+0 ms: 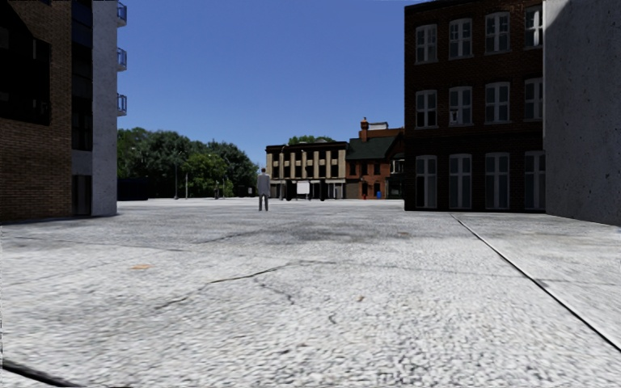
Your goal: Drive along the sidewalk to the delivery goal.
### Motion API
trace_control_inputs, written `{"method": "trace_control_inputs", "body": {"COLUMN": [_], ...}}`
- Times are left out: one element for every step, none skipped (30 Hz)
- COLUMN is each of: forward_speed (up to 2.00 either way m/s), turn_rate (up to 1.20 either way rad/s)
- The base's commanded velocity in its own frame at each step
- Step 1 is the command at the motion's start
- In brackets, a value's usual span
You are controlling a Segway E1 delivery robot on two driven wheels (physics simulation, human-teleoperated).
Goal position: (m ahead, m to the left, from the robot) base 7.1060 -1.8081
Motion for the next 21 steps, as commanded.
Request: {"method": "trace_control_inputs", "body": {"forward_speed": [2.0, 2.0, 2.0, 2.0, 2.0, 2.0, 2.0, 2.0, 2.0, 2.0, 2.0, 2.0, 2.0, 2.0, 2.0, 2.0, 2.0, 2.0, 2.0, 2.0, 2.0], "turn_rate": [-0.4, -0.33, -0.33, -0.31, -0.3, -0.3, -0.3, -0.3, -0.3, -0.3, -0.3, -0.3, -0.3, -0.3, -0.3, -0.3, -0.3, -0.36, -0.39, -0.4, -0.4]}}
